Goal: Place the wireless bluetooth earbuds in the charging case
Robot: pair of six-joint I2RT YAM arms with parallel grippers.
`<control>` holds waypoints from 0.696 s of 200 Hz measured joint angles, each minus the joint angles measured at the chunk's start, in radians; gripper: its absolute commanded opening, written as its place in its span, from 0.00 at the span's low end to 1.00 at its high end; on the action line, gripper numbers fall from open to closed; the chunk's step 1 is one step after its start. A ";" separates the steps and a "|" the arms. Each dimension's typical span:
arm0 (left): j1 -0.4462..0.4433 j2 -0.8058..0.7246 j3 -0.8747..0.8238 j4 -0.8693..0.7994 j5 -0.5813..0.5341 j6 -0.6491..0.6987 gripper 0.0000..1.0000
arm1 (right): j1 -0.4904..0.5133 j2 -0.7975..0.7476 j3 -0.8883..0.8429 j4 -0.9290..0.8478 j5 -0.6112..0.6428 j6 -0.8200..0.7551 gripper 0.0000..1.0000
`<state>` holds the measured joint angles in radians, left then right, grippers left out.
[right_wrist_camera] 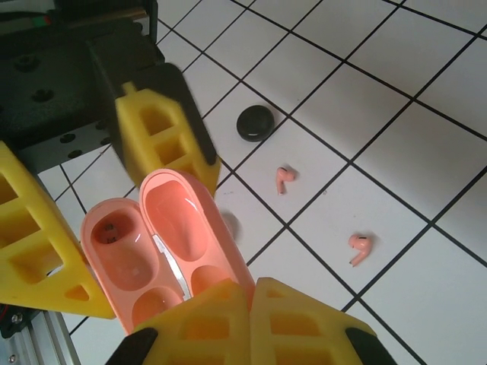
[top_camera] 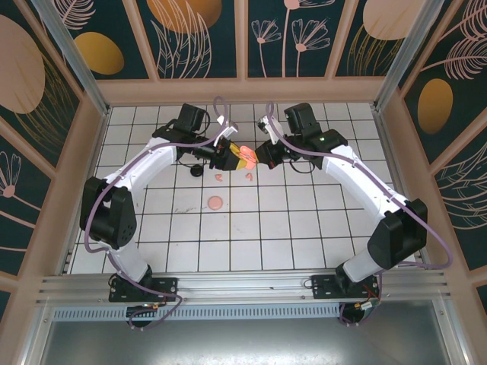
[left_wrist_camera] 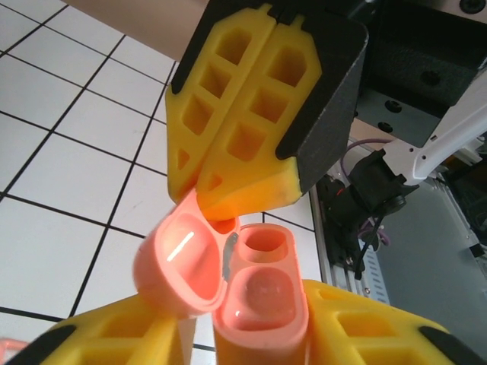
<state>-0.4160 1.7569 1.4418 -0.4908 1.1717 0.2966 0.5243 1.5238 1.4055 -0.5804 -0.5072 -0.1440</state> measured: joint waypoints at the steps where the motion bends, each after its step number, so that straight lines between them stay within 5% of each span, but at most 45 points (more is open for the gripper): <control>1: 0.000 0.000 0.000 0.000 0.000 0.000 0.29 | 0.000 0.000 0.000 0.000 0.001 0.000 0.00; 44: 0.003 0.000 -0.002 -0.002 0.010 0.008 0.12 | 0.002 0.009 0.011 -0.001 0.010 0.001 0.00; 82: 0.005 -0.013 -0.073 0.106 0.020 -0.035 0.00 | 0.009 0.010 0.014 0.008 0.043 0.042 0.48; 104: 0.005 -0.062 -0.185 0.240 -0.010 -0.117 0.00 | -0.002 -0.018 0.009 0.047 0.066 0.080 0.58; 139: 0.026 -0.191 -0.373 0.552 -0.117 -0.319 0.00 | -0.060 -0.180 -0.086 0.122 0.098 0.164 0.61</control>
<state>-0.3897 1.5661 1.0683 0.0608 1.0550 -0.0219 0.4641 1.3437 1.3197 -0.4580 -0.4095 0.0204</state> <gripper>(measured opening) 0.202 0.602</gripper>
